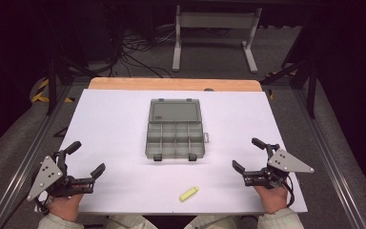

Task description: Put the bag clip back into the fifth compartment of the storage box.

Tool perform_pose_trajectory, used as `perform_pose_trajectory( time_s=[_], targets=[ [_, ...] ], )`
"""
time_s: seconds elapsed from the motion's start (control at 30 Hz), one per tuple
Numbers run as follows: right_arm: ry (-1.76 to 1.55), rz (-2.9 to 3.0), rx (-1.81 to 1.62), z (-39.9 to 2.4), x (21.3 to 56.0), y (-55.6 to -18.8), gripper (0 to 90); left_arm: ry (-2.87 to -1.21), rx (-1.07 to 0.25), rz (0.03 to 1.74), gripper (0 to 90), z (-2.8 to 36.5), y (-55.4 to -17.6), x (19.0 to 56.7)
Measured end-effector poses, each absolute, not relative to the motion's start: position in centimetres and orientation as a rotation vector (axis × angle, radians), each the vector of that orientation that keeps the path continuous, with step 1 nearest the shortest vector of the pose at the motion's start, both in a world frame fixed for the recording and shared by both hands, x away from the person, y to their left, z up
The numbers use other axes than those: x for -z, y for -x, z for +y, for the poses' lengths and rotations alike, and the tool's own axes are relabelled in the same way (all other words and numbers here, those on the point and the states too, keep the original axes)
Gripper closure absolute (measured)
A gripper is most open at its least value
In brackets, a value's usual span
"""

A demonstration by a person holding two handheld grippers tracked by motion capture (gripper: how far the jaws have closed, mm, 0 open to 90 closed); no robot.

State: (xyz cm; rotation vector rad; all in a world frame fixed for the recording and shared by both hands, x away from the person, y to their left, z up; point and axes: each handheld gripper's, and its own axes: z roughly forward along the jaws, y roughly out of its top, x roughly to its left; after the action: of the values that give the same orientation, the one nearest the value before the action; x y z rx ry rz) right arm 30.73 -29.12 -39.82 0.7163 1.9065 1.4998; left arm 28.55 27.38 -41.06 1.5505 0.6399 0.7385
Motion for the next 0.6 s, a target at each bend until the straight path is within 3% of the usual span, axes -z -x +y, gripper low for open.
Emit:
perform_pose_trajectory(
  time_s=[0.6],
  targets=[
    [-0.724,1.912,-1.503,-29.13,39.94,-30.84,2.0,-1.574,-0.705,0.680,0.2,27.23,-28.65,40.94]
  ],
)
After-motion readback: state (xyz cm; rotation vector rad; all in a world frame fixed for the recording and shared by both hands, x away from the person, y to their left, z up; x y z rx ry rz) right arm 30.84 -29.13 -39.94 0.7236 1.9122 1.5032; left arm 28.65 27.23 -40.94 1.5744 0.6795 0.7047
